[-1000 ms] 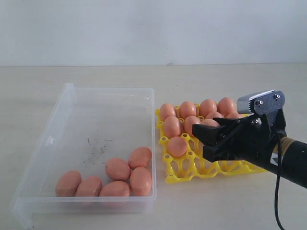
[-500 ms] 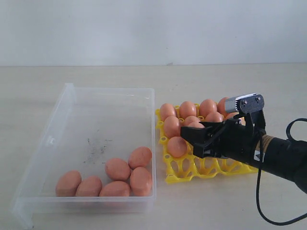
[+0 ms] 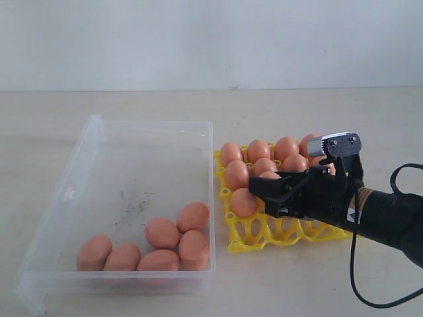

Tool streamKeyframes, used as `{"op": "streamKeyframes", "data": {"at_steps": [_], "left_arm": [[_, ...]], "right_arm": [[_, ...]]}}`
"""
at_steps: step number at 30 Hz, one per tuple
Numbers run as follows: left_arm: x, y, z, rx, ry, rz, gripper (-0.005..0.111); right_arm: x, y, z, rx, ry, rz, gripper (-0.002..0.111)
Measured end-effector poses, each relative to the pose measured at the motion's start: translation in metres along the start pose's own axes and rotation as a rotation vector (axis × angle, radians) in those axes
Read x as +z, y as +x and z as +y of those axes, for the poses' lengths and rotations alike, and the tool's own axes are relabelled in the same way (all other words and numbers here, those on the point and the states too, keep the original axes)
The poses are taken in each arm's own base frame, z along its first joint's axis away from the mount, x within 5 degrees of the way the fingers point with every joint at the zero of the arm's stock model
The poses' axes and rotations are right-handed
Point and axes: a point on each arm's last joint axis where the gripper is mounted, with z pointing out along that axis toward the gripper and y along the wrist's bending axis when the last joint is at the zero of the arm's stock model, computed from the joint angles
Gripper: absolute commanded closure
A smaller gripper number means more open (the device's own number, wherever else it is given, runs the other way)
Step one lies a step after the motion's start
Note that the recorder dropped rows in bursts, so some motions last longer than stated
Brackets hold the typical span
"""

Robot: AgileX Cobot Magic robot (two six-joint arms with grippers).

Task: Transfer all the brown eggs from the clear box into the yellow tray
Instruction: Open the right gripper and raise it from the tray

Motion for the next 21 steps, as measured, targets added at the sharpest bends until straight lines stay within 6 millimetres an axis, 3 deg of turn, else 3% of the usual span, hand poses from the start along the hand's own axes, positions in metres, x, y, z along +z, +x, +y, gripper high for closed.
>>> {"op": "streamKeyframes", "data": {"at_steps": [4, 6, 17, 21], "left_arm": [[0.0, 0.0, 0.0, 0.0, 0.0, 0.0, 0.103], [0.0, 0.0, 0.0, 0.0, 0.0, 0.0, 0.103], [0.0, 0.0, 0.0, 0.0, 0.0, 0.0, 0.103], [0.0, 0.0, 0.0, 0.0, 0.0, 0.0, 0.103]], "right_arm": [[0.0, 0.0, 0.0, 0.003, 0.001, 0.002, 0.055], [0.0, 0.0, 0.0, 0.013, 0.001, 0.002, 0.047], [0.0, 0.0, 0.0, 0.029, -0.004, 0.002, 0.048], [-0.004, -0.012, 0.005, 0.007, -0.006, -0.029, 0.048]]}}
